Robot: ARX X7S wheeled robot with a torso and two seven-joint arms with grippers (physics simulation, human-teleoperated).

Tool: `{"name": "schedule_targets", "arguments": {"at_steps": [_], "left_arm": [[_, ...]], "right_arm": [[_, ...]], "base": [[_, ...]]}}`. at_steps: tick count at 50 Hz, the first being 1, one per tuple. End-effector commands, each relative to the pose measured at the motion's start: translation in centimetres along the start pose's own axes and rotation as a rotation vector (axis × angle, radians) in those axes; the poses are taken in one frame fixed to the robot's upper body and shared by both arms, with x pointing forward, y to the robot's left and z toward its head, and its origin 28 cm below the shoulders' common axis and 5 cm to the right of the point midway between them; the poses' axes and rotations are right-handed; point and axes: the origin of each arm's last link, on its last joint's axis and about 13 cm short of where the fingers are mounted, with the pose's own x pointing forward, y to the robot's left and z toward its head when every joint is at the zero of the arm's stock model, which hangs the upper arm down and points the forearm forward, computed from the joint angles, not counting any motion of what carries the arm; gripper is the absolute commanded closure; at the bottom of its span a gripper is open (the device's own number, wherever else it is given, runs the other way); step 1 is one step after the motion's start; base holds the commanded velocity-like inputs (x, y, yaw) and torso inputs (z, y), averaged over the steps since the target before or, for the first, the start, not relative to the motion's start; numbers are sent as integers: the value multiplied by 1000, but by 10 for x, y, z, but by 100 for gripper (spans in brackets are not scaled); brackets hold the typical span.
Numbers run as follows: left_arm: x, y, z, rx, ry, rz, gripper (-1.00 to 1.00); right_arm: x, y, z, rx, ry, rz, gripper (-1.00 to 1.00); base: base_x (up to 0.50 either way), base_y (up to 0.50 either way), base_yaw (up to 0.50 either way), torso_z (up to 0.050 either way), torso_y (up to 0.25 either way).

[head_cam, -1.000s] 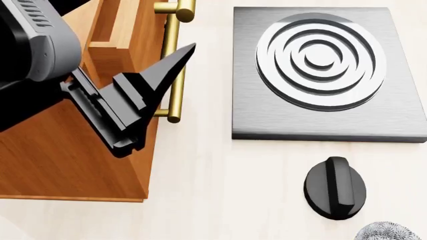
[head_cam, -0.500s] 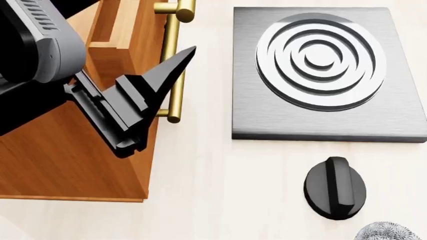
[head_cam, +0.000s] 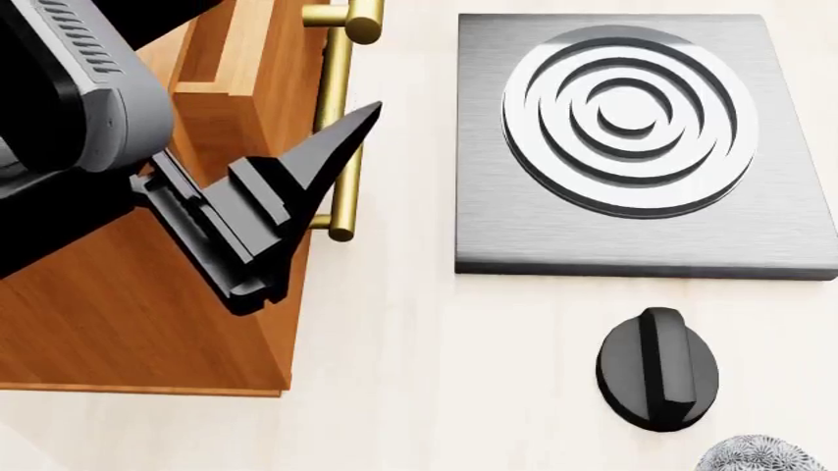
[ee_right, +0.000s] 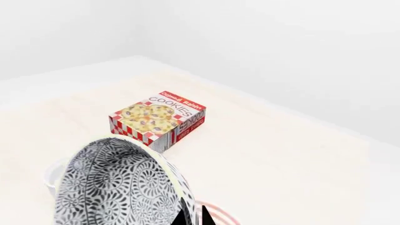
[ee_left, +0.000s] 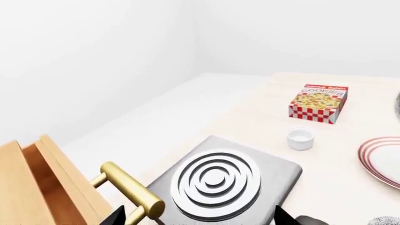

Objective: Pick the akita bowl on the wooden cabinet and place it on the plate.

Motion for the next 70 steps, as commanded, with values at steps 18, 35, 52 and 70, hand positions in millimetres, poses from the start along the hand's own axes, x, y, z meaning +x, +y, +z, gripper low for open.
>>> {"name": "schedule_targets", "arguments": {"at_steps": [18,35,52,70], "left_arm": [[1,1,-5,-9,7,3,-100],[0,0,-8,-13,9,7,-100],[0,0,-11,-18,12,9,-100],[-1,2,-14,-24,21,16,-100]], "right_arm": [[4,-13,-3,224,51,14,100],[7,-20,-7,362,89,-1,100],[10,-28,-12,429,102,-19,100],[20,-19,-9,421,102,6,100]], "base": [[0,0,0,0,0],[0,0,0,1,1],[0,0,0,0,0],[0,0,0,0,0]]}}
